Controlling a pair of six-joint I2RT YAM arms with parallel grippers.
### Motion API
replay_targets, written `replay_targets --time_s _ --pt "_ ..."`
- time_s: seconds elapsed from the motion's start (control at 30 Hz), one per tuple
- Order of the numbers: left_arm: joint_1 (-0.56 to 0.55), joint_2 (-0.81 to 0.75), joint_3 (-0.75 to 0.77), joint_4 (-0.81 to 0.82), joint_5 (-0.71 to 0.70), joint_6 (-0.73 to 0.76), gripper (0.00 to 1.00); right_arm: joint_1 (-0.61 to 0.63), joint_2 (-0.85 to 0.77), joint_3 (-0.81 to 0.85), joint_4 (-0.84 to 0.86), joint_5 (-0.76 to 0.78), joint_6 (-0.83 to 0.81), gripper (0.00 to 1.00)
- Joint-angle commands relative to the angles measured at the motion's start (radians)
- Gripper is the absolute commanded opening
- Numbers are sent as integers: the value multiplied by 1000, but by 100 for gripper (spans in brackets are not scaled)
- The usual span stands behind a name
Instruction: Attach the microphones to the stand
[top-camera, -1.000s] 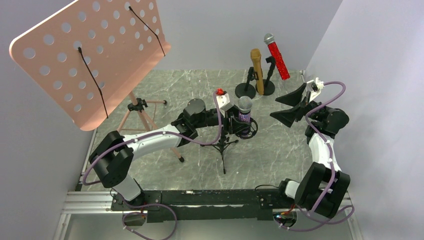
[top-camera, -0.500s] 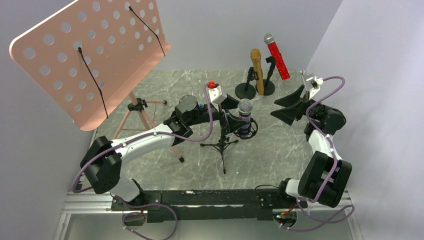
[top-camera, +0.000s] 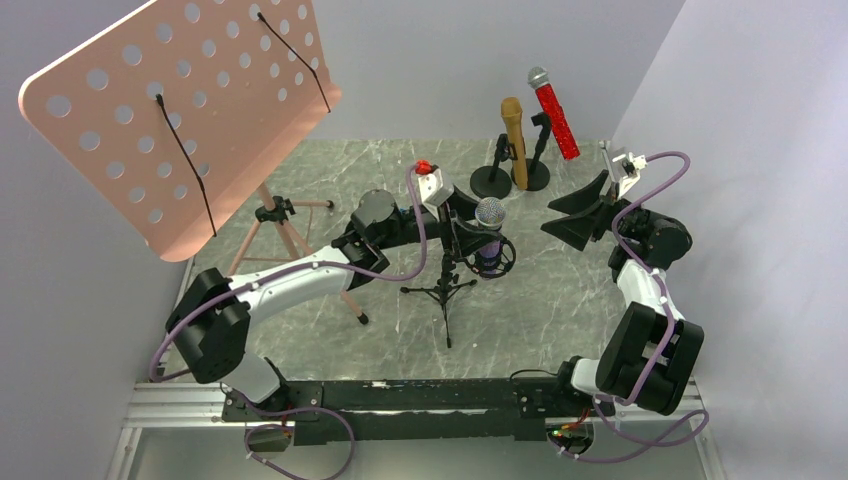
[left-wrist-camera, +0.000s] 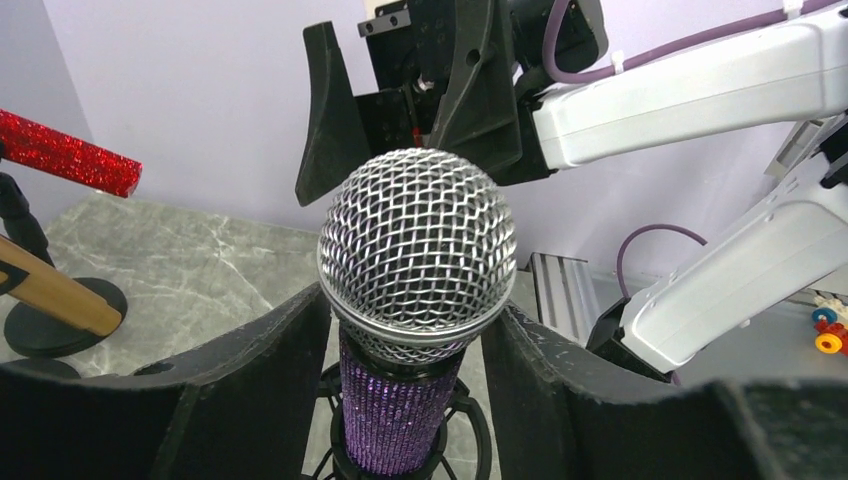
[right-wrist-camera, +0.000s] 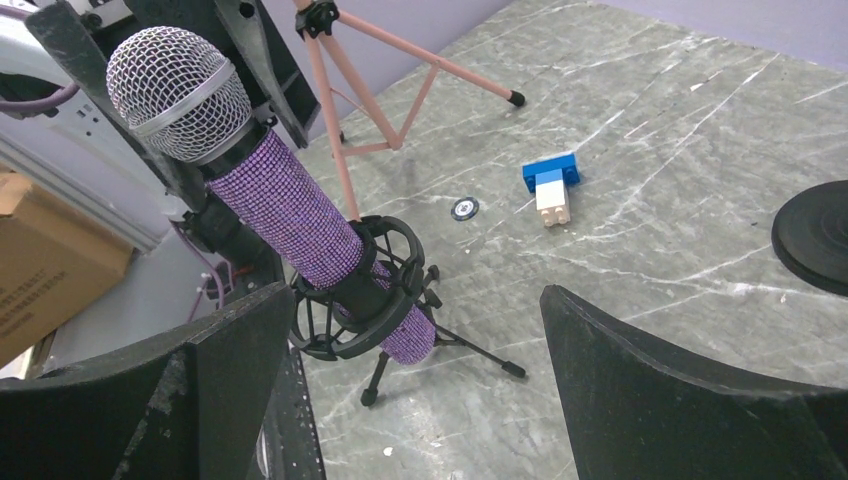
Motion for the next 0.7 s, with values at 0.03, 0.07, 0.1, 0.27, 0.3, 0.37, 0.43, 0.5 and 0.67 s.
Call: replay_targets --time_s 0.03,0.07,0.1,0.27,0.3,0.37,0.43,0.5,0.67 --pt "2 23 10 20 21 16 60 -4 -12 10 224 -35 8 100" --pt "3 23 9 13 21 22 61 -4 -12 10 224 -35 8 100" --pt "3 24 8 7 22 28 61 -5 -12 10 225 -35 8 100" --pt "3 30 0 13 40 39 12 -4 -10 10 225 -35 8 100" --pt "3 32 -5 21 42 40 6 -3 -11 10 223 -35 8 100" --pt "2 37 -7 22 47 46 0 -4 -9 10 225 -35 8 100" --pt "3 45 -12 8 55 53 0 -5 -10 10 224 -35 8 100" --pt "3 52 -28 15 65 53 0 -4 -9 10 224 -35 8 100" --pt "2 60 -83 33 83 42 0 -3 -8 10 224 -35 8 100"
